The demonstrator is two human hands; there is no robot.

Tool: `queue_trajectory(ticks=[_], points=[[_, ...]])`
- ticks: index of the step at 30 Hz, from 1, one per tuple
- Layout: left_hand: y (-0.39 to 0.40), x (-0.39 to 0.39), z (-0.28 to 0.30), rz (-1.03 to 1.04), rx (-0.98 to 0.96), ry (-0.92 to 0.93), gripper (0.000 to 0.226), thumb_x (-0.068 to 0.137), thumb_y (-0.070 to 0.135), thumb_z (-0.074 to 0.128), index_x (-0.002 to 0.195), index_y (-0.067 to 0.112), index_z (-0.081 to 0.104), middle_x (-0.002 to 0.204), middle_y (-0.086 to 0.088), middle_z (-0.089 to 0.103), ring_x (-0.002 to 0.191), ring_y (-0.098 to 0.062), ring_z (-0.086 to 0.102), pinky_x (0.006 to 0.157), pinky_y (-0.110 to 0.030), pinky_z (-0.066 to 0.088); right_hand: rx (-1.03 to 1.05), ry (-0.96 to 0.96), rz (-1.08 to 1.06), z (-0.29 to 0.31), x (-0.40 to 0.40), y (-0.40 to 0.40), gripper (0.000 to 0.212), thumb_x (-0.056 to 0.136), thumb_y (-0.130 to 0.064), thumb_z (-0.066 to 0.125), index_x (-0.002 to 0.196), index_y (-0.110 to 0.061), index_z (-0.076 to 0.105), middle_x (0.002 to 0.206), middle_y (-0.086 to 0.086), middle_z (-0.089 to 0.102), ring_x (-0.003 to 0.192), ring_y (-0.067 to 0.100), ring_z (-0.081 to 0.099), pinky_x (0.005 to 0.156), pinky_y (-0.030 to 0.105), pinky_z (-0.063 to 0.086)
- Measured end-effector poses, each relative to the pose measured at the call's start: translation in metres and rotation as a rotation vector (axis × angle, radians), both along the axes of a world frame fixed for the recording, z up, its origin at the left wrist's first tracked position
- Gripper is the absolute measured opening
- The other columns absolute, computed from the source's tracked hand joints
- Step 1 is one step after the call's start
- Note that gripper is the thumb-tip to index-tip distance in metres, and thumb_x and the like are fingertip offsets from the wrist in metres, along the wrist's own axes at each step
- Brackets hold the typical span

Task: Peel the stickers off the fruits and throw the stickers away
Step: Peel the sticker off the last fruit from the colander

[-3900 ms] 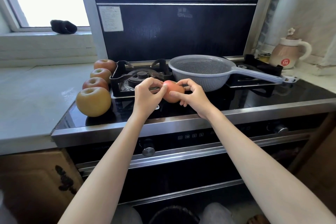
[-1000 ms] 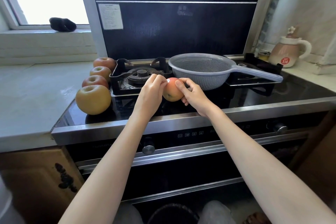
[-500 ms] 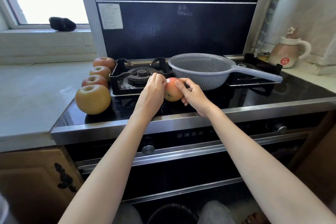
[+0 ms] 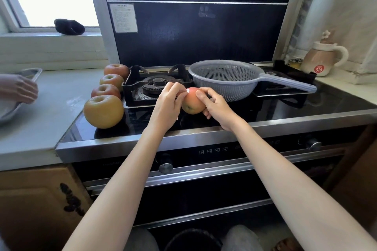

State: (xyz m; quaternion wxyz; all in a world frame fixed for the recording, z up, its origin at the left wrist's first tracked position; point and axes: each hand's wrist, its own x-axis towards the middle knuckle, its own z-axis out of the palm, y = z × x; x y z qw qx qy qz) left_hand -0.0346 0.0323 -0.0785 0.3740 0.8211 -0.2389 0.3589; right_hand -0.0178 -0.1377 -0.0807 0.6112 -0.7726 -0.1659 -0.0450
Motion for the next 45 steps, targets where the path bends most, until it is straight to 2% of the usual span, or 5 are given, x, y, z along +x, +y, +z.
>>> queue_trajectory(ticks=[3, 10, 22, 31, 45], points=[[-0.003, -0.002, 0.000, 0.090, 0.099, -0.040, 0.015, 0.099, 0.013, 0.046, 0.096, 0.001, 0.054, 0.096, -0.009, 0.052, 0.081, -0.023, 0.051, 0.067, -0.043, 0.048, -0.005, 0.003, -0.001, 0.000, 0.000, -0.001, 0.030, 0.097, -0.045, 0.050, 0.120, -0.027, 0.055, 0.075, 0.004, 0.055, 0.052, 0.004, 0.050, 0.049, 0.017, 0.045], [-0.007, -0.002, 0.001, 0.202, 0.208, -0.041, 0.017, 0.102, 0.016, 0.040, 0.098, 0.001, 0.047, 0.100, -0.009, 0.049, 0.085, -0.019, 0.046, 0.057, -0.037, 0.043, -0.009, 0.001, 0.007, 0.000, 0.001, 0.000, 0.024, 0.096, -0.046, 0.050, 0.115, -0.032, 0.054, 0.076, 0.003, 0.057, 0.051, 0.002, 0.051, 0.049, 0.017, 0.046], [-0.009, -0.001, 0.000, 0.176, 0.153, -0.009, 0.017, 0.101, 0.012, 0.039, 0.099, -0.002, 0.048, 0.101, -0.014, 0.048, 0.087, -0.021, 0.045, 0.067, -0.043, 0.047, -0.013, -0.006, 0.011, -0.001, 0.002, -0.001, 0.021, 0.096, -0.047, 0.051, 0.112, -0.034, 0.054, 0.075, 0.003, 0.057, 0.050, 0.001, 0.051, 0.049, 0.017, 0.045], [-0.007, 0.003, 0.001, 0.106, 0.046, 0.068, 0.014, 0.101, 0.009, 0.040, 0.098, -0.002, 0.048, 0.098, -0.010, 0.045, 0.092, -0.024, 0.047, 0.080, -0.030, 0.041, -0.009, -0.011, 0.020, 0.000, 0.001, 0.000, 0.022, 0.097, -0.043, 0.052, 0.114, -0.030, 0.054, 0.073, 0.002, 0.055, 0.048, 0.001, 0.051, 0.048, 0.017, 0.044], [-0.004, 0.009, -0.003, 0.077, -0.062, 0.130, 0.011, 0.101, 0.011, 0.040, 0.094, 0.006, 0.047, 0.093, -0.007, 0.050, 0.084, -0.018, 0.048, 0.070, -0.019, 0.033, -0.012, -0.015, 0.032, -0.001, 0.002, 0.000, 0.017, 0.096, -0.045, 0.052, 0.109, -0.034, 0.055, 0.076, 0.002, 0.056, 0.048, 0.000, 0.052, 0.048, 0.017, 0.046]])
